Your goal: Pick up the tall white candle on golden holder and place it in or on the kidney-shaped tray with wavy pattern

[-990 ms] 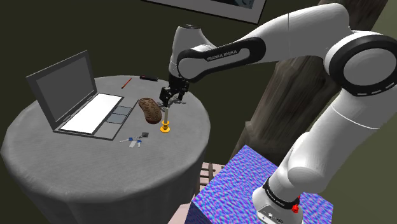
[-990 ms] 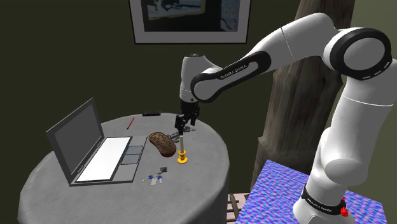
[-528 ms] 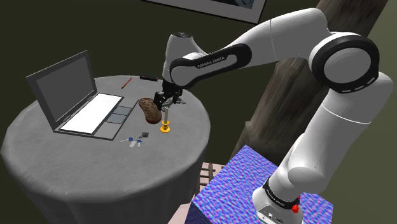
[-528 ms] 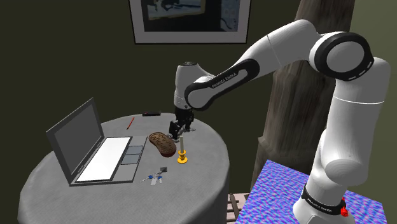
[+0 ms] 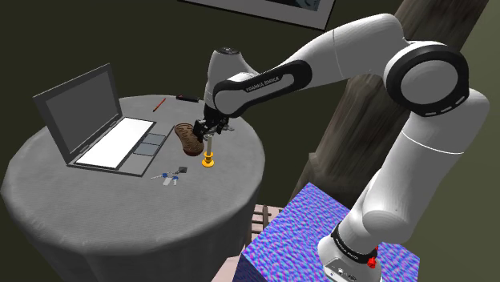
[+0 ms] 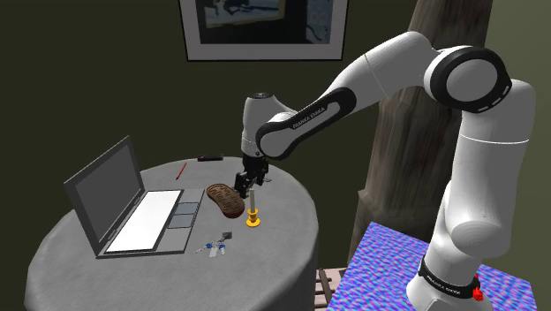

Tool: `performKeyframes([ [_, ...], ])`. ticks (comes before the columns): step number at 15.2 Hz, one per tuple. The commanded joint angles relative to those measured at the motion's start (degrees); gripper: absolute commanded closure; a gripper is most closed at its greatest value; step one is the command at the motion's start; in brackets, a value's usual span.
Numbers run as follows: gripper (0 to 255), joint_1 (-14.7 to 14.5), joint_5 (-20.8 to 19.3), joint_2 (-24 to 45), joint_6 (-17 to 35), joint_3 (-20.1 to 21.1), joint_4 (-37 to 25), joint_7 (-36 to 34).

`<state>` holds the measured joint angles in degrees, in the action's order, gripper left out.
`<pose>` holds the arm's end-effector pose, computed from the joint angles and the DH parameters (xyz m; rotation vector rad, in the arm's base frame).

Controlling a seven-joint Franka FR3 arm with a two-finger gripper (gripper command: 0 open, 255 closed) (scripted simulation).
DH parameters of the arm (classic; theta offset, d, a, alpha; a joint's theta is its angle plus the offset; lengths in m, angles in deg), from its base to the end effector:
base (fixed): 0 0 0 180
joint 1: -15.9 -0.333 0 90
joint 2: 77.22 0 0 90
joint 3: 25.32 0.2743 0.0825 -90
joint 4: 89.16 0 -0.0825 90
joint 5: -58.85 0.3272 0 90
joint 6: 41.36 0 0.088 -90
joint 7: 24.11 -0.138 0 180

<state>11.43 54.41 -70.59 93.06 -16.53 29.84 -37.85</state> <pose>0.5223 0.1193 0.3502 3.1263 0.0613 0.2516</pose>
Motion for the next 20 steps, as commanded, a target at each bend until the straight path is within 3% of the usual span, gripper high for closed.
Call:
performKeyframes([
  [1, 0, 0.00, 0.00, 0.01, 0.02, 0.00, 0.00, 0.00],
  [2, 0, 0.00, 0.00, 0.01, 0.01, 0.00, 0.00, 0.00],
  [3, 255, 0.00, 0.00, 0.01, 0.01, 0.00, 0.00, 0.00],
  [12, 255, 0.00, 0.00, 0.01, 0.02, 0.00, 0.00, 0.00],
  [20, 255, 0.08, 0.86, -2.62, -5.74, 0.11, -3.18, 0.74],
])
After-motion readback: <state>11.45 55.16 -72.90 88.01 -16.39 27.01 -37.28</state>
